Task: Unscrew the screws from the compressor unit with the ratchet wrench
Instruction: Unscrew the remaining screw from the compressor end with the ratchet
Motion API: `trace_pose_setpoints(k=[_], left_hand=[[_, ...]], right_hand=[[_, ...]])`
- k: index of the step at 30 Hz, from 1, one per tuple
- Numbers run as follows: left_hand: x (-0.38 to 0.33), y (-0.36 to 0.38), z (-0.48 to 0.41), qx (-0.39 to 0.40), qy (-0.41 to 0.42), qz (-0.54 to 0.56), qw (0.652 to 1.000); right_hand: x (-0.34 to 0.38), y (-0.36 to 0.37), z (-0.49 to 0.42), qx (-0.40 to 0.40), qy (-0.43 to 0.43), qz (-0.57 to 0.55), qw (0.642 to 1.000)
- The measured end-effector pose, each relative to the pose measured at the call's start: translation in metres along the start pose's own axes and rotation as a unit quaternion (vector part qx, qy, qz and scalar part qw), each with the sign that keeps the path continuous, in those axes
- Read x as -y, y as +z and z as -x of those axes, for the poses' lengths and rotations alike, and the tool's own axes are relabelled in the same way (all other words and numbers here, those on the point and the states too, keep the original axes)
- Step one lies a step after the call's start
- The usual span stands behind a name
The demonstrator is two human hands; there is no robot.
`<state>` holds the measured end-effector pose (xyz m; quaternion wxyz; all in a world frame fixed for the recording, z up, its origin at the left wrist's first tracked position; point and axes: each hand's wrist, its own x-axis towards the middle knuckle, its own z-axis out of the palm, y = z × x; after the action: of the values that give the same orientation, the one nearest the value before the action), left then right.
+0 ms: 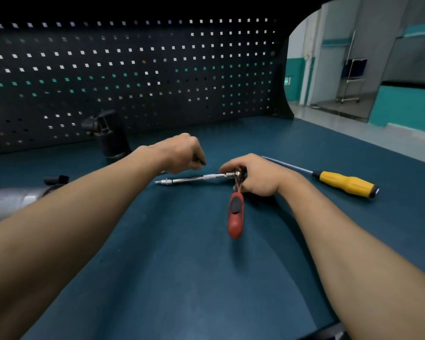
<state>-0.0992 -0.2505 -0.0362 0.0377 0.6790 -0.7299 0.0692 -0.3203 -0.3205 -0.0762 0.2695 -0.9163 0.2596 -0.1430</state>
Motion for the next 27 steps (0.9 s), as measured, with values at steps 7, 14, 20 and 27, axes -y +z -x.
trace_pose_setpoints(k=[7,14,20,27], left_hand=[[0.001,0.018,-0.004,0.018,-0.037,0.024,0.999],[0.036,-0.044,0.11,-0.114,-0.055,-0.014,0.992],[0.096,-0.084,0.24,-0.024,-0.276,-0.045,0.96],[0.098,-0.057,0.256,0.2,-0.23,-0.087,0.948]], right_hand=[[-0.006,-0.004,0.003,0.012,0.012,0.009,1.0],[-0.007,-0.011,0.008,-0.146,0.041,-0.062,0.986],[0.102,0.041,0.014,-0.254,-0.163,-0.065,0.951],[0.206,0.14,-0.01,0.052,-0.065,-0.089,0.993]])
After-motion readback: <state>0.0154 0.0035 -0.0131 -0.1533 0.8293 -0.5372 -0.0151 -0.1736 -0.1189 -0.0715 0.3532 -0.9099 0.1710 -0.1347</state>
